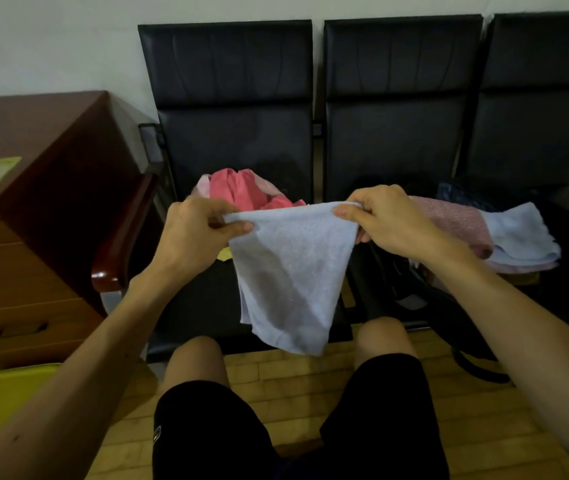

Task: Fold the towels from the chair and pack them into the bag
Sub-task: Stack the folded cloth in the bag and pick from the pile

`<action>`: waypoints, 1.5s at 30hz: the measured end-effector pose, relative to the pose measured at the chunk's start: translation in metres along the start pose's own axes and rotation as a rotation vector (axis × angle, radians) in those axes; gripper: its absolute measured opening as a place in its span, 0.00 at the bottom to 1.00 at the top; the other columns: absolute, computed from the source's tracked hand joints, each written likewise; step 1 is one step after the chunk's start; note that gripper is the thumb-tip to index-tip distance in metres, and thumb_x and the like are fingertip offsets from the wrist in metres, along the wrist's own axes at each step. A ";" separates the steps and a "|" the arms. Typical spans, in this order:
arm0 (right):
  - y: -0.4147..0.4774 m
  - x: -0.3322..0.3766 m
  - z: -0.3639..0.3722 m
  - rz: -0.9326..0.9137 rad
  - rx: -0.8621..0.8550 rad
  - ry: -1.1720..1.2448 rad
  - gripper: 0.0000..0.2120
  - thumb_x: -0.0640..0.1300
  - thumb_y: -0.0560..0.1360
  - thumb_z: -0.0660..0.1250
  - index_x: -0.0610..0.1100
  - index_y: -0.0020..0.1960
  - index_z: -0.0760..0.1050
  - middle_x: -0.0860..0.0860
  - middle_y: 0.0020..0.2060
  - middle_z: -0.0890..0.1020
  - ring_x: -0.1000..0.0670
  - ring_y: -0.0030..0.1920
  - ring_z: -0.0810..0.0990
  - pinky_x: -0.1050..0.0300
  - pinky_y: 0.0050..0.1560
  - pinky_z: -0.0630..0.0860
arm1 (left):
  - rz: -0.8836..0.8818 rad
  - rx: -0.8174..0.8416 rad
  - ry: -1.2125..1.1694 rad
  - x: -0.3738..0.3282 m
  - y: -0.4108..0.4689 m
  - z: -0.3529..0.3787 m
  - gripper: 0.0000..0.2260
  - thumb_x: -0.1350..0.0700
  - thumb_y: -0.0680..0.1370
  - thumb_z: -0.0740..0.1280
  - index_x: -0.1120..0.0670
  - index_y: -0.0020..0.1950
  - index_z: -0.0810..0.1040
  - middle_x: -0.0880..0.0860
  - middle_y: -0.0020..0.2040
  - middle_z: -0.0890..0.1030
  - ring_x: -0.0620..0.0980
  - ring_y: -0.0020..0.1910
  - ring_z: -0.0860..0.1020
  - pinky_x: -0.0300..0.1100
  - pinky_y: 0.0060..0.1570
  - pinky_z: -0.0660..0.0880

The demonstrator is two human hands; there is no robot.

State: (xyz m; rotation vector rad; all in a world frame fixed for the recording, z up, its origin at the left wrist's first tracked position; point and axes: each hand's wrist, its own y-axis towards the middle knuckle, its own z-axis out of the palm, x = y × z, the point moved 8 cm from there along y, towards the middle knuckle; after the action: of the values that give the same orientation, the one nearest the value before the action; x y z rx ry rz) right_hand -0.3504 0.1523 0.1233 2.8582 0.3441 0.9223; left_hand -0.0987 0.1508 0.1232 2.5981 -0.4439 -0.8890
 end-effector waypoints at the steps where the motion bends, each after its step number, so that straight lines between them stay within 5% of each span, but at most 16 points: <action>1: 0.000 0.000 0.001 -0.004 0.003 -0.021 0.13 0.51 0.81 0.62 0.44 0.46 0.79 0.51 0.38 0.82 0.55 0.36 0.82 0.65 0.39 0.75 | -0.004 -0.002 0.001 0.001 -0.001 0.001 0.08 0.51 0.75 0.73 0.55 0.49 0.84 0.48 0.37 0.83 0.43 0.35 0.82 0.40 0.41 0.80; 7: -0.002 -0.005 0.012 -0.026 -0.018 -0.014 0.14 0.49 0.83 0.57 0.43 0.46 0.76 0.50 0.43 0.76 0.53 0.44 0.76 0.58 0.46 0.72 | -0.052 0.010 0.002 0.008 -0.005 0.004 0.06 0.49 0.76 0.72 0.50 0.49 0.82 0.45 0.41 0.79 0.41 0.39 0.78 0.36 0.41 0.76; 10: -0.009 -0.008 0.016 0.009 -0.011 0.162 0.15 0.49 0.83 0.56 0.42 0.47 0.77 0.49 0.41 0.79 0.57 0.41 0.77 0.59 0.44 0.73 | -0.088 0.039 -0.046 0.012 -0.004 0.005 0.03 0.50 0.76 0.71 0.45 0.44 0.78 0.42 0.46 0.72 0.41 0.45 0.73 0.35 0.43 0.71; 16: -0.016 -0.019 0.022 0.159 -0.081 0.542 0.17 0.51 0.83 0.57 0.40 0.50 0.79 0.42 0.45 0.82 0.48 0.45 0.80 0.53 0.50 0.76 | -0.200 0.155 -0.623 0.003 -0.016 0.022 0.11 0.50 0.81 0.62 0.56 0.55 0.79 0.49 0.50 0.83 0.46 0.51 0.83 0.40 0.48 0.81; 20: -0.022 -0.022 0.031 0.268 -0.109 0.756 0.21 0.54 0.81 0.60 0.35 0.55 0.78 0.39 0.49 0.82 0.46 0.48 0.81 0.53 0.52 0.76 | -0.247 0.115 -0.628 0.005 -0.021 0.036 0.14 0.45 0.84 0.57 0.53 0.58 0.75 0.52 0.54 0.80 0.51 0.54 0.81 0.52 0.56 0.80; 23: -0.038 -0.026 0.055 0.439 -0.098 1.003 0.26 0.60 0.75 0.64 0.42 0.64 0.75 0.47 0.58 0.82 0.49 0.57 0.81 0.55 0.56 0.77 | -0.225 0.085 -0.649 0.000 -0.022 0.044 0.12 0.46 0.85 0.55 0.50 0.55 0.75 0.51 0.53 0.80 0.50 0.53 0.80 0.50 0.57 0.79; 25: -0.056 -0.027 0.082 0.501 0.002 1.013 0.17 0.50 0.78 0.65 0.41 0.62 0.74 0.45 0.59 0.81 0.47 0.57 0.81 0.52 0.56 0.78 | -0.230 0.050 -0.669 -0.005 -0.021 0.046 0.12 0.48 0.85 0.55 0.52 0.52 0.74 0.52 0.49 0.79 0.50 0.48 0.80 0.48 0.52 0.79; 27: -0.078 -0.022 0.119 0.513 0.240 0.970 0.05 0.38 0.77 0.67 0.44 0.52 0.77 0.51 0.46 0.86 0.56 0.46 0.85 0.61 0.47 0.80 | -0.228 0.030 -0.689 -0.009 -0.020 0.048 0.11 0.49 0.85 0.56 0.52 0.49 0.73 0.53 0.45 0.79 0.52 0.44 0.79 0.48 0.48 0.79; 29: -0.100 -0.018 0.151 0.524 0.417 0.982 0.04 0.39 0.73 0.72 0.46 0.46 0.79 0.53 0.41 0.87 0.59 0.41 0.85 0.65 0.43 0.80 | -0.213 0.020 -0.684 -0.010 -0.019 0.047 0.10 0.50 0.85 0.57 0.51 0.48 0.74 0.55 0.45 0.79 0.55 0.44 0.79 0.48 0.46 0.79; 33: -0.116 -0.036 0.171 0.619 0.346 1.124 0.31 0.57 0.57 0.81 0.46 0.55 0.79 0.46 0.56 0.83 0.47 0.56 0.82 0.47 0.63 0.76 | -0.205 -0.055 -0.536 0.004 -0.019 0.032 0.11 0.51 0.85 0.57 0.55 0.49 0.74 0.56 0.43 0.78 0.48 0.39 0.78 0.36 0.40 0.77; 36: -0.116 -0.023 0.159 0.603 0.295 1.331 0.12 0.41 0.66 0.76 0.44 0.49 0.84 0.46 0.50 0.86 0.49 0.51 0.85 0.55 0.54 0.80 | -0.248 -0.071 -0.342 0.029 -0.018 0.031 0.14 0.50 0.85 0.58 0.61 0.49 0.73 0.59 0.43 0.76 0.52 0.38 0.76 0.44 0.39 0.76; 39: -0.114 -0.012 0.137 0.638 0.213 1.362 0.06 0.34 0.73 0.68 0.40 0.49 0.80 0.49 0.38 0.87 0.52 0.40 0.86 0.58 0.42 0.82 | -0.362 -0.028 -0.236 0.054 -0.020 0.045 0.14 0.48 0.84 0.60 0.60 0.50 0.73 0.52 0.43 0.77 0.49 0.40 0.76 0.46 0.40 0.73; 41: -0.112 -0.009 0.129 0.662 0.189 1.316 0.06 0.37 0.76 0.67 0.40 0.53 0.79 0.50 0.35 0.86 0.51 0.40 0.85 0.54 0.44 0.81 | -0.509 0.017 -0.412 0.064 -0.026 0.061 0.16 0.48 0.83 0.62 0.61 0.52 0.76 0.52 0.44 0.79 0.48 0.42 0.78 0.43 0.42 0.73; 45: -0.104 0.000 0.119 0.610 0.160 1.343 0.08 0.47 0.74 0.67 0.44 0.49 0.80 0.51 0.39 0.87 0.54 0.40 0.86 0.59 0.40 0.80 | -0.934 0.235 -1.436 0.047 -0.069 0.114 0.31 0.34 0.75 0.62 0.56 0.65 0.79 0.59 0.60 0.83 0.58 0.59 0.82 0.54 0.58 0.76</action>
State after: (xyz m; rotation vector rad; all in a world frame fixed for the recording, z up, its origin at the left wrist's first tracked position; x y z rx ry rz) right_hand -0.2992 0.2482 0.0081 1.9411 -0.4265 2.8831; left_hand -0.1234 0.1671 -0.0148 1.7487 0.4736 -3.0637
